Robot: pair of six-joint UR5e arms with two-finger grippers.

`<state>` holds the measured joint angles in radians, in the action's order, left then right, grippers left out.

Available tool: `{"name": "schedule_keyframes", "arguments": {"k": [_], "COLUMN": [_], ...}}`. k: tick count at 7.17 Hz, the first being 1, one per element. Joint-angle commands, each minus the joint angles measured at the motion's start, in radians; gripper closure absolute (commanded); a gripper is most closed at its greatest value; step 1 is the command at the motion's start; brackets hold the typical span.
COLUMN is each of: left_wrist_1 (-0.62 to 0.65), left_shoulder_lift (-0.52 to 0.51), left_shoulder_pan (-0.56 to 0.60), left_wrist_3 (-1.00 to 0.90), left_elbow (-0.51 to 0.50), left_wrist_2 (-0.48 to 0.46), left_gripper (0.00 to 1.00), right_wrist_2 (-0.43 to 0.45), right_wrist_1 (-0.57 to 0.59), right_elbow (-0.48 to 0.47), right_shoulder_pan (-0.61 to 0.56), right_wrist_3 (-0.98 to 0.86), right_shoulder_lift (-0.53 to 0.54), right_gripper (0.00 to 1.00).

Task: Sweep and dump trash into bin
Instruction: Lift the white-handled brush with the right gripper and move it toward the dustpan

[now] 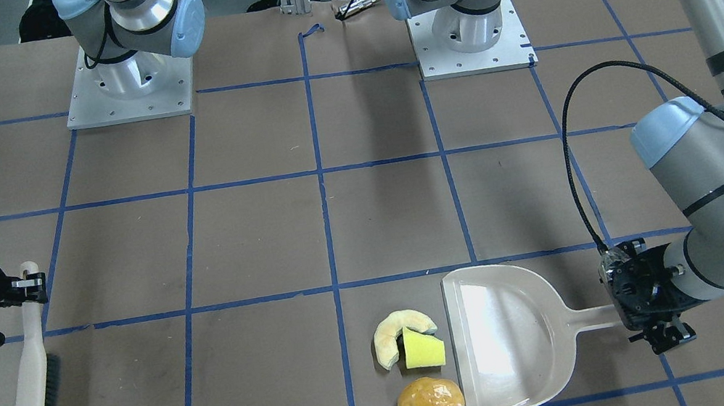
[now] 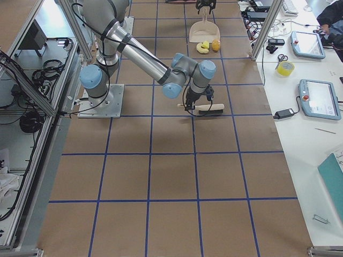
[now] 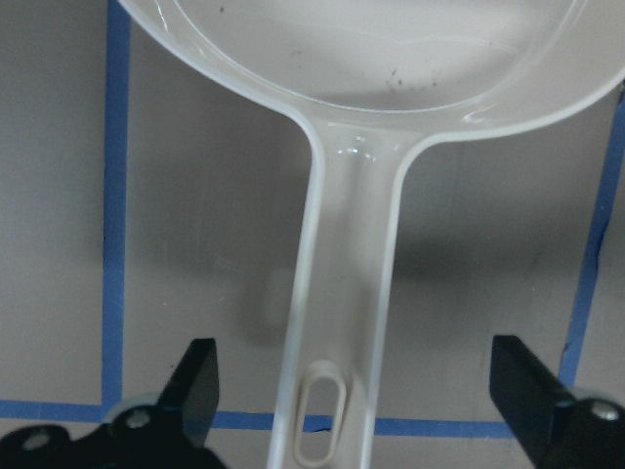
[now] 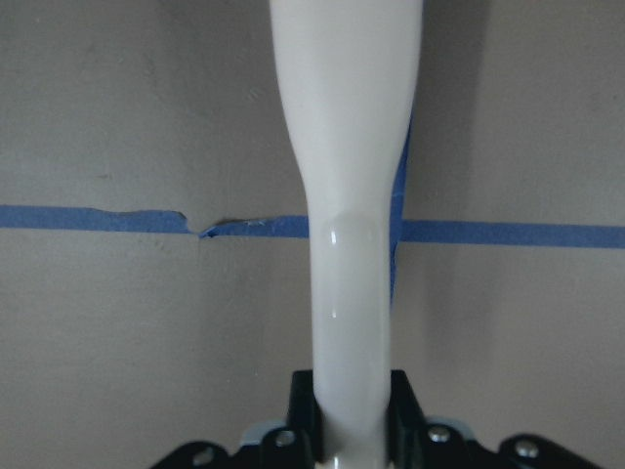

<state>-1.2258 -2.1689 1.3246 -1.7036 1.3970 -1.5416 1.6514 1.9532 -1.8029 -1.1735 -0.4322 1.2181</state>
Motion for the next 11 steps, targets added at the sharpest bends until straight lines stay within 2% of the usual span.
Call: {"name": "schedule_keyframes", "arguments": {"k": [1, 3, 4, 5, 6, 8, 11], "left_wrist_1": [0.002, 0.016, 0.022, 0.025, 0.025, 0.025, 0.025], "left_shoulder_lift": [0.001, 0.008, 0.008, 0.018, 0.024, 0.023, 0.021], "left_shoulder_pan": [0.001, 0.001, 0.001, 0.001, 0.001, 0.001, 0.001], "left_wrist_3": [-0.017, -0.021, -0.036, -0.059, -0.059, -0.062, -0.062], "left_elbow": [0.014, 0.039, 0.042, 0.042, 0.043, 0.043, 0.036], "left_wrist_2": [0.000, 0.000, 0.003, 0.000, -0.002, 0.003, 0.000], "left_gripper": [0.06, 0.06, 0.13, 0.51, 0.59, 0.65, 0.83], "right_wrist_2": [-0.001, 0.002, -0.001, -0.001, -0.004, -0.073, -0.088], "right_wrist_1": [0.003, -0.008, -0.020, -0.028, -0.030, -0.027, -0.026], "right_elbow": [0.010, 0.075, 0.098, 0.106, 0.106, 0.108, 0.230], "right_shoulder_pan": [-0.005, -0.128, -0.205, -0.288, -0.351, -0.475, -0.619], "right_wrist_3": [0.022, 0.145, 0.205, 0.290, 0.349, 0.526, 0.659], "right_shoulder_lift": [0.014, 0.009, 0.006, 0.004, 0.003, -0.017, -0.138], "right_gripper": [1.00, 1.00, 1.00, 1.00, 1.00, 1.00, 1.00]}}
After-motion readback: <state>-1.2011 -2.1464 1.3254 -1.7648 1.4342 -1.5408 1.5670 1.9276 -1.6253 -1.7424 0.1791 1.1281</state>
